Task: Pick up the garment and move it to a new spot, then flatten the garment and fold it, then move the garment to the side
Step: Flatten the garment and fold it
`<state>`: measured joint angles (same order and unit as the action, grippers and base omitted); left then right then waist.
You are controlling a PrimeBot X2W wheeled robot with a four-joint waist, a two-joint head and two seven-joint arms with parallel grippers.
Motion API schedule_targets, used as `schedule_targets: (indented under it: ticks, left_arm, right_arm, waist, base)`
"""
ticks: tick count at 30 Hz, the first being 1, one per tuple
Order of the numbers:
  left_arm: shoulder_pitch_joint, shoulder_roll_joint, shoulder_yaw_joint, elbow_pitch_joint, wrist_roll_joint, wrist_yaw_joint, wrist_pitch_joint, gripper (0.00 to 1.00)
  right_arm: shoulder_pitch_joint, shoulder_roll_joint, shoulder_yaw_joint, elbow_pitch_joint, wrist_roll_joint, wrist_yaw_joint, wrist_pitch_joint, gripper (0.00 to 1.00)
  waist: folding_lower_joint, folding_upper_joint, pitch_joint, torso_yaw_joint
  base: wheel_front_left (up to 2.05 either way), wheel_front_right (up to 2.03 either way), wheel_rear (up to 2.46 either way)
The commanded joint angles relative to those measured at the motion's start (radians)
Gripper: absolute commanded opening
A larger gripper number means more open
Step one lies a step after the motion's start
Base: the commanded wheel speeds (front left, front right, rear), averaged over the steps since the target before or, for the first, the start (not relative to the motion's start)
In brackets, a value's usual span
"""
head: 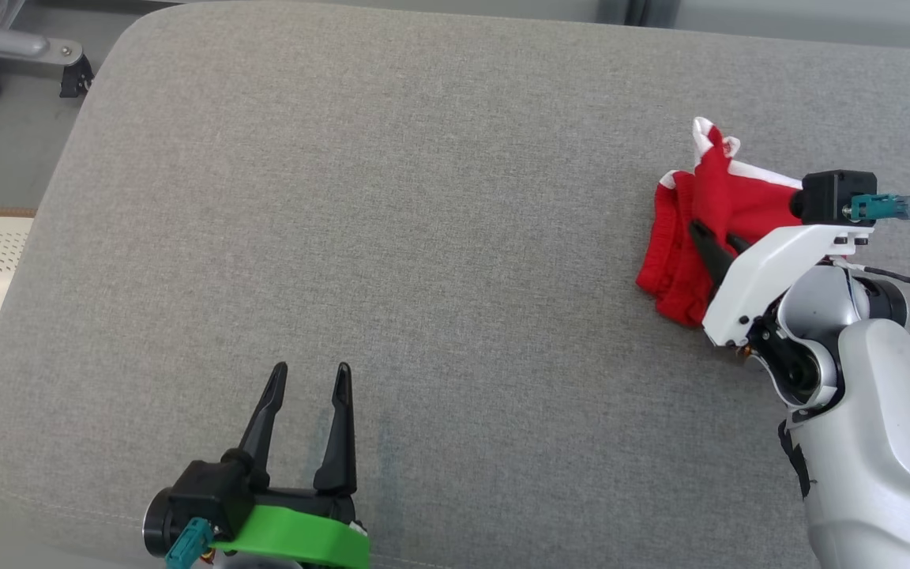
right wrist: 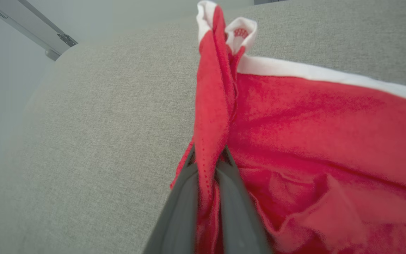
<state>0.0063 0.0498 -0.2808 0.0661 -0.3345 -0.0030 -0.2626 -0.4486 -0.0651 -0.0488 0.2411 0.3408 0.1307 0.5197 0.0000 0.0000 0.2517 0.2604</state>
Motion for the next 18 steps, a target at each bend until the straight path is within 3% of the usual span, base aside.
schedule_targets:
  ticks: [1,9,14,18]
  left_arm:
    - [0.001,0.002,0.002,0.002,0.006,-0.002,-0.003,1.0]
    - [0.043,0.002,0.03,0.011,0.025,0.004,-0.003,1.0]
    - [0.09,0.002,0.065,0.006,0.054,0.003,-0.003,1.0]
    - [0.123,0.002,0.087,-0.005,0.07,0.004,-0.003,1.0]
  right_arm:
    - [-0.011,0.006,0.002,0.005,0.022,0.0,-0.028,1.0]
    - [0.082,0.008,0.016,-0.12,0.115,0.0,-0.188,1.0]
    - [0.226,-0.059,-0.005,-0.202,0.005,0.0,-0.362,1.0]
    - [0.328,-0.08,-0.061,-0.192,-0.053,0.0,-0.485,1.0]
  waist:
    - [0.0,0.0,-0.007,-0.007]
    - [0.0,0.0,-0.071,-0.048]
    - [0.0,0.0,-0.132,-0.1]
    - [0.0,0.0,-0.168,-0.138]
  base:
    - [0.0,0.0,0.0]
    - [0.0,0.0,0.0]
    - [0.0,0.0,0.0]
    - [0.0,0.0,0.0]
